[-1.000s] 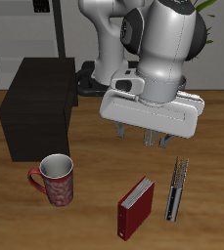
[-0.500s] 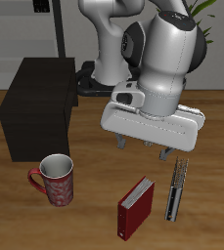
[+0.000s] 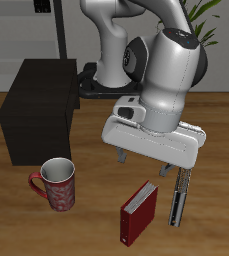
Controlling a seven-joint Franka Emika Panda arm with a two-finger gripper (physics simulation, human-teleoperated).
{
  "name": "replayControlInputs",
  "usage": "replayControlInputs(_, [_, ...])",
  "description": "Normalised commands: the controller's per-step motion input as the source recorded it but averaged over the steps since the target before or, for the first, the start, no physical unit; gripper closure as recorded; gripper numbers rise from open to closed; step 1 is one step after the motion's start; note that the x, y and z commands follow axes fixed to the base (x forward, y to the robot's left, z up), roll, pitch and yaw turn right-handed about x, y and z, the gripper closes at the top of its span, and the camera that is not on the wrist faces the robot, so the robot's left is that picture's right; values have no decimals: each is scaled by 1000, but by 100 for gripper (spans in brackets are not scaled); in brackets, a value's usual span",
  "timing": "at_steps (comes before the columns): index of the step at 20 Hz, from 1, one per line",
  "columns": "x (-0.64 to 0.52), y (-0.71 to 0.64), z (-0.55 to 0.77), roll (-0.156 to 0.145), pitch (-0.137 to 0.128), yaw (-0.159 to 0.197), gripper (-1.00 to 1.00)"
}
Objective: Place the red book in the top region of the shelf
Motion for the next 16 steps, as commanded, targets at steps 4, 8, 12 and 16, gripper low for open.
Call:
replayControlInputs(4, [90,-34,-297,-13,27,-23,-100])
replayControlInputs(8, [19,31,-341,9,37,-20,-100])
replayControlInputs(12, [22,-37,-292,4,34,-33,-100])
replayControlInputs(16, [30,-56,-359,-5,36,-20,-100])
